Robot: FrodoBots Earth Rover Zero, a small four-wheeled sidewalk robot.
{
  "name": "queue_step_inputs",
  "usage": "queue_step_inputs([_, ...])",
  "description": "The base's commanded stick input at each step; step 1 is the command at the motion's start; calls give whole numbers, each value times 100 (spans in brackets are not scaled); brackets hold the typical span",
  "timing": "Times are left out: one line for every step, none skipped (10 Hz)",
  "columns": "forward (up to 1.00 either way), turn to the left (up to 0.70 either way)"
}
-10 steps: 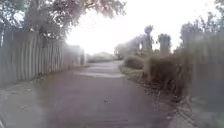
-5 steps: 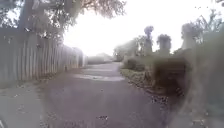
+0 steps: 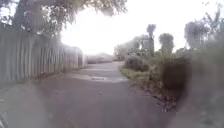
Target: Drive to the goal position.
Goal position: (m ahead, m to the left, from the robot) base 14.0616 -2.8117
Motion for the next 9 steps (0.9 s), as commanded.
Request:
queue_step_inputs([70, 0])
queue_step_inputs([70, 0])
queue_step_inputs([70, 0])
queue_step_inputs([70, 0])
queue_step_inputs([70, 0])
queue_step_inputs([70, 0])
queue_step_inputs([70, 0])
queue_step_inputs([70, 0])
queue_step_inputs([70, 0])
